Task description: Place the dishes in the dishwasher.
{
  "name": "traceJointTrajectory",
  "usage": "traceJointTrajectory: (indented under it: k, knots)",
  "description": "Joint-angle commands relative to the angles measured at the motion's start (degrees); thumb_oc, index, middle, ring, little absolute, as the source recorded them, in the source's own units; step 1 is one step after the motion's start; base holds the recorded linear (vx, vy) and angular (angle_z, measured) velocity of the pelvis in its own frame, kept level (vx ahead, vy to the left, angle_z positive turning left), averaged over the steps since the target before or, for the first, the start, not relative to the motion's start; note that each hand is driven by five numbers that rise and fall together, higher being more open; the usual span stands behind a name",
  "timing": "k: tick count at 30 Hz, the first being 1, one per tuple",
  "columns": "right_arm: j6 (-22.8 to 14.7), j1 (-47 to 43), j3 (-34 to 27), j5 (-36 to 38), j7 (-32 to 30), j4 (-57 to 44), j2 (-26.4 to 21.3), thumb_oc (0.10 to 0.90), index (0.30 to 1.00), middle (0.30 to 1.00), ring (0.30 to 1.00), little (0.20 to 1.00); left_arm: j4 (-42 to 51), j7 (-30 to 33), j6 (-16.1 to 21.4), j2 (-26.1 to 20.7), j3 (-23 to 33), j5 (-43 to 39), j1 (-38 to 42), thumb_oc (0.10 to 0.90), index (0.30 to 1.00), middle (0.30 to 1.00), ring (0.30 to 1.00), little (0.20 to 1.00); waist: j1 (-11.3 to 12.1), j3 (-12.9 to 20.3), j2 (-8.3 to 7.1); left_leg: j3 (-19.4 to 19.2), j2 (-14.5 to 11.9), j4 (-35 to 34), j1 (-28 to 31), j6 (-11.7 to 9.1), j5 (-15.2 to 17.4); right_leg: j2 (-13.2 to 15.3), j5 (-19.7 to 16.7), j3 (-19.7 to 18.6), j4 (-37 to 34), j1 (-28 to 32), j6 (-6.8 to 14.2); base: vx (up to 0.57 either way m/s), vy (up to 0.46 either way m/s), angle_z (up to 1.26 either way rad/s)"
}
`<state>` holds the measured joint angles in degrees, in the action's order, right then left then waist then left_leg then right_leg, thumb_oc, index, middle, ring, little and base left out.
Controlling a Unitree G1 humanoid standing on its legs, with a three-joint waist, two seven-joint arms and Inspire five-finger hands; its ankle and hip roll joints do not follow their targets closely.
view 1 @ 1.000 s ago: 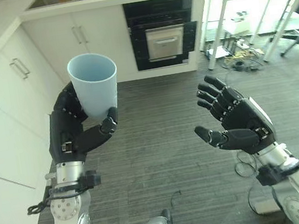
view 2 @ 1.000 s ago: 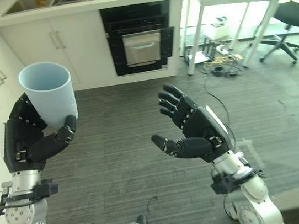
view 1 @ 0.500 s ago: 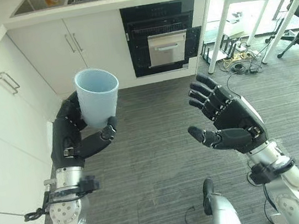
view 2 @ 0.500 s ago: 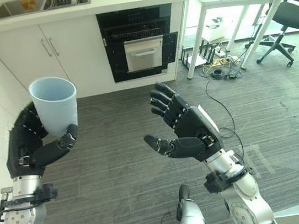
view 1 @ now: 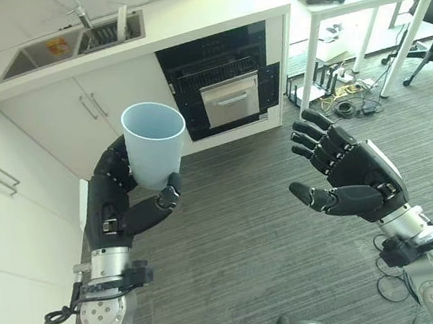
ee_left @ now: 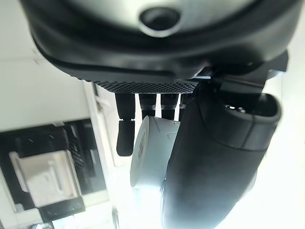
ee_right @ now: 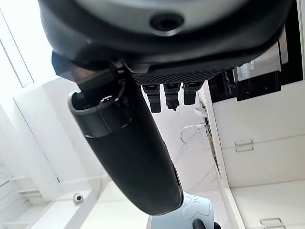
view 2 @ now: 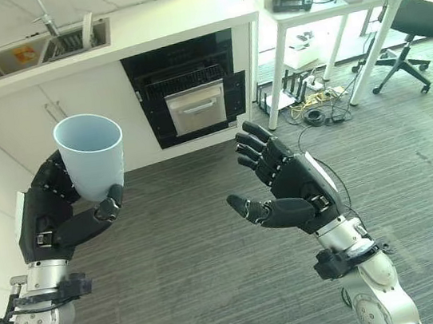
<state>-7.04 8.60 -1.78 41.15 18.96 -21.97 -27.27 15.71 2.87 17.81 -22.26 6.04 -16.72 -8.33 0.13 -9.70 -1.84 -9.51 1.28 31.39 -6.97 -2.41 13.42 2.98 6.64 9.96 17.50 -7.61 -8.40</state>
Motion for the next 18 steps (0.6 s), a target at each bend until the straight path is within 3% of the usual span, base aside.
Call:
traceJointTrajectory:
  k: [1,3,5,7,9,10,14,17,18]
  knots:
    - [-4.5,-5.71,-0.62,1.96,0.9,-2.83,1.96,0.8,0.9,0.9,0.9,0.9,4.63,0.52,8.16,-2.41,2.17,-1.7,2.63,0.4,0.3,0.3,0.3,0.3,0.39,0.87,1.24,0.26,-3.07,-14.2,1.65,0.15,-4.25,3.05,1.86,0.23,-0.31,0.81,13.23,0.18,0.135,-0.28]
    - [-4.71,-5.59,0.54,0.82,0.65,-3.15,2.62,0.8,0.9,0.9,0.9,0.9,5.02,0.72,8.67,-2.4,2.06,-2.36,1.43,0.4,0.3,0.3,0.3,0.3,1.63,0.73,2.7,4.58,-4.47,-14.2,-5.05,-1.54,-6.78,0.49,3.45,-1.11,-0.31,2.23,12.86,0.22,0.092,-0.26]
    - [-5.32,-5.8,1.02,0.48,0.28,-3.0,2.31,0.8,0.9,0.9,0.9,0.9,4.97,0.67,9.24,-2.37,1.98,-2.69,1.13,0.4,0.3,0.3,0.3,0.3,2.72,0.51,3.16,7.6,-4.83,-14.2,-8.87,-2.74,-9.69,-0.97,5.1,-1.87,-0.31,3.96,12.12,0.24,0.106,-0.23]
    - [-5.82,-6.29,1.62,0.64,-0.69,-3.46,1.54,0.8,0.9,0.9,0.9,0.9,5.38,0.43,9.52,-2.09,1.69,-2.41,1.27,0.4,0.3,0.3,0.3,0.3,3.76,0.32,3.47,7.62,-5.48,-14.2,-11.87,-3.17,-11.38,-1.59,7.19,-1.56,-0.31,6.62,11.53,0.29,0.18,-0.31]
    - [-5.79,-6.48,1.63,0.94,-0.85,-3.6,1.02,0.8,0.9,0.9,0.9,0.9,5.26,0.58,9.42,-2.35,1.76,-2.33,1.67,0.4,0.3,0.3,0.3,0.3,3.95,0.48,3.37,7.1,-5.71,-14.2,-11.8,-2.77,-10.88,-0.9,7.8,-1.06,-0.31,7.55,11.83,0.28,0.212,-0.32]
    - [-5.71,-6.25,1.58,2.12,-0.31,-4.14,0.94,0.8,0.9,0.9,0.9,0.9,4.76,1.37,8.69,-3.45,2.08,-2.4,3.36,0.4,0.3,0.3,0.3,0.3,4.55,1.35,2.79,6.68,-5.1,-14.2,-10.52,-1.31,-9.07,1.54,8.55,0.39,-0.31,9.8,13.5,0.25,0.21,-0.24]
    - [-6.25,-6.99,2.13,1.55,-1.59,-4.45,2.2,0.8,0.9,0.9,0.9,0.9,4.06,0.92,7.14,-4.64,1.27,-1.3,7.24,0.4,0.3,0.3,0.3,0.3,5.67,2.67,1.37,6.65,-3.78,-14.2,-9.65,0.5,-7.59,4.4,8.37,2.6,-0.31,12.14,15.26,0.29,0.211,-0.33]
    - [-5.9,-8.94,2.7,1.32,-2.88,-3.58,3.74,0.8,0.9,0.9,0.9,0.9,3.79,-0.27,5.66,-4.92,1.55,-1.83,8.64,0.4,0.3,0.3,0.3,0.3,7.05,3.43,0.44,8.47,-1.13,-14.2,-9.08,2.33,-6.8,5.81,5.27,4.76,-0.31,14.76,16.4,0.27,0.207,0.08]
    - [-6.05,-9.1,3.15,1.16,-3.08,-3.57,4.53,0.8,0.9,0.9,0.9,0.9,3.64,-0.53,5.54,-5.02,1.27,-1.59,8.91,0.4,0.3,0.3,0.3,0.3,6.84,3.36,0.05,9.3,0.34,-14.2,-7.88,3.18,-5.98,5.78,0.11,4.86,-0.31,15.96,17.16,0.32,0.263,-0.14]
